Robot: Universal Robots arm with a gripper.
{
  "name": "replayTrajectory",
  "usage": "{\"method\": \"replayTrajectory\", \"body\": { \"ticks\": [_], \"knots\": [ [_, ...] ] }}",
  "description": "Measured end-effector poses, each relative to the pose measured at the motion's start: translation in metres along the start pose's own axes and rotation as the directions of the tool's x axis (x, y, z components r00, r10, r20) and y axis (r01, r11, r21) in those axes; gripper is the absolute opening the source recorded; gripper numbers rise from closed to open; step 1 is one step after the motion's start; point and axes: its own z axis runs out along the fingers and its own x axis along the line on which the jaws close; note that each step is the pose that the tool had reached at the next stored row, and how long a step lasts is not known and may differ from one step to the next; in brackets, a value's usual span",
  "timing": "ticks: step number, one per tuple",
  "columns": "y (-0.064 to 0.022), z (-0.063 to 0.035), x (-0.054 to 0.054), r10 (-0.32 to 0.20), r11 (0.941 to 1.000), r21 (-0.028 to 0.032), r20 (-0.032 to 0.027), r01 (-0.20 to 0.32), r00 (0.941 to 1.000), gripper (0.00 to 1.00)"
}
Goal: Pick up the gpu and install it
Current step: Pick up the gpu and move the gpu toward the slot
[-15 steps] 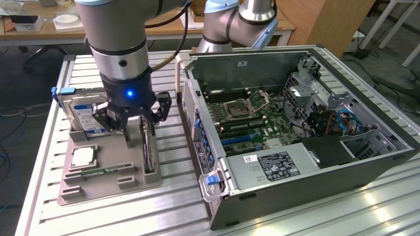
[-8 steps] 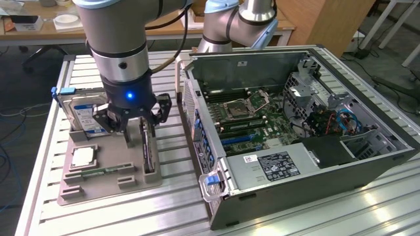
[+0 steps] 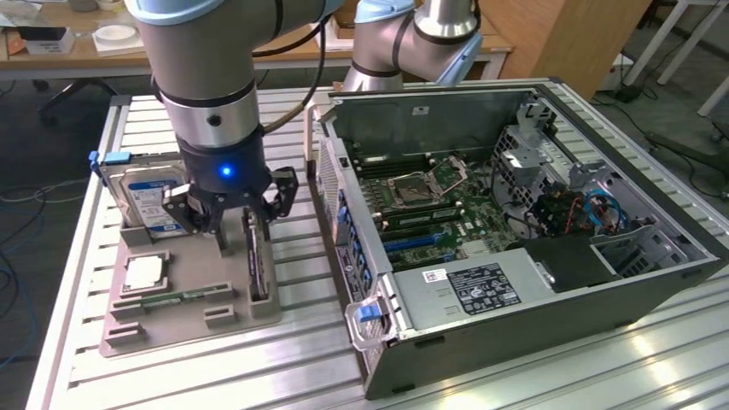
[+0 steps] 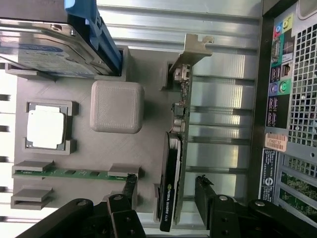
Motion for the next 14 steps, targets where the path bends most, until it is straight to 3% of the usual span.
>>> {"method": "replayTrajectory", "body": {
  "ticks": [8,14],
  "knots": [
    [0.0001,0.0049,-0.0002,0.008,1.0000,0.0026,0.0007,-0.008,1.0000,0.59],
    [0.0058,0.0072,-0.0001,0.008,1.0000,0.0024,0.0006,-0.008,1.0000,0.59]
  ]
}}
